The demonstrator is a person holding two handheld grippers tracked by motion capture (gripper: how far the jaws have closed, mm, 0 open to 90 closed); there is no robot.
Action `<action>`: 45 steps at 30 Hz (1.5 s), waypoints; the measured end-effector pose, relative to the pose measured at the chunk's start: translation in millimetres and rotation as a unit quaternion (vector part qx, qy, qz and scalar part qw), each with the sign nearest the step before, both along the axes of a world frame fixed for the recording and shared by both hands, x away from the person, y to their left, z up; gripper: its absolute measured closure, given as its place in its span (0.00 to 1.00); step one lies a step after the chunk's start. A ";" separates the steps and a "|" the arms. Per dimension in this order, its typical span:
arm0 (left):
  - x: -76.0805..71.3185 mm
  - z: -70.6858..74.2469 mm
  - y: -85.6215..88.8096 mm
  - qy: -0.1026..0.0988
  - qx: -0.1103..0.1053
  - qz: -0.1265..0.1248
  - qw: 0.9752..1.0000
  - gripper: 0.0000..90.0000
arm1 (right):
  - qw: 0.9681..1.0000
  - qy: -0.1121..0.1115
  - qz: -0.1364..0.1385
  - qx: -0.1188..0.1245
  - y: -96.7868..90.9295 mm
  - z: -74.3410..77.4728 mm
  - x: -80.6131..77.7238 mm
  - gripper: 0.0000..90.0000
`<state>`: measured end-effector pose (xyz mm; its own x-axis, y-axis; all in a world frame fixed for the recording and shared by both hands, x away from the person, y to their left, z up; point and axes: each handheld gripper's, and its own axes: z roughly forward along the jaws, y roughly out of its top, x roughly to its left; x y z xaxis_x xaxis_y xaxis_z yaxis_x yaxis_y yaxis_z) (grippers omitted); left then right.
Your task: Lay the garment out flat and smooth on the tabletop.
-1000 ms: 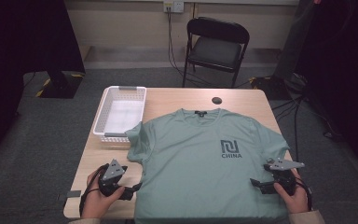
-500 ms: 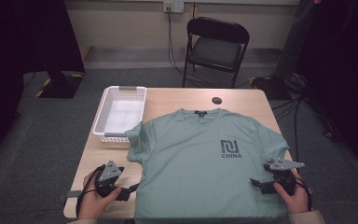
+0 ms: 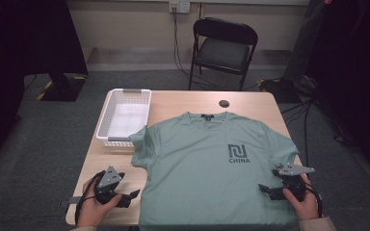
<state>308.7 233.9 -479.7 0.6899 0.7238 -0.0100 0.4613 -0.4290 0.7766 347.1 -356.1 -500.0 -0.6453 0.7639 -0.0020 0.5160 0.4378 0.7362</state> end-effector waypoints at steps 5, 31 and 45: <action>-0.4 -1.8 3.4 0.002 0.003 0.002 1.000 0.16 | 1.000 0.000 0.000 0.000 0.0 0.0 -0.1 0.12; -0.9 -11.4 16.4 0.011 0.017 0.013 1.000 0.16 | 1.000 0.000 0.000 0.000 0.0 0.0 0.0 0.12; -1.0 -18.2 20.2 0.022 0.029 0.019 0.999 0.16 | 1.000 0.000 0.000 0.000 0.0 0.1 -0.1 0.12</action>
<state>307.7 254.1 -497.9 0.6614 0.7500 0.0039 0.5111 -0.4545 0.7295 347.0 -356.1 -500.0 -0.6450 0.7642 -0.0013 0.5169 0.4375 0.7358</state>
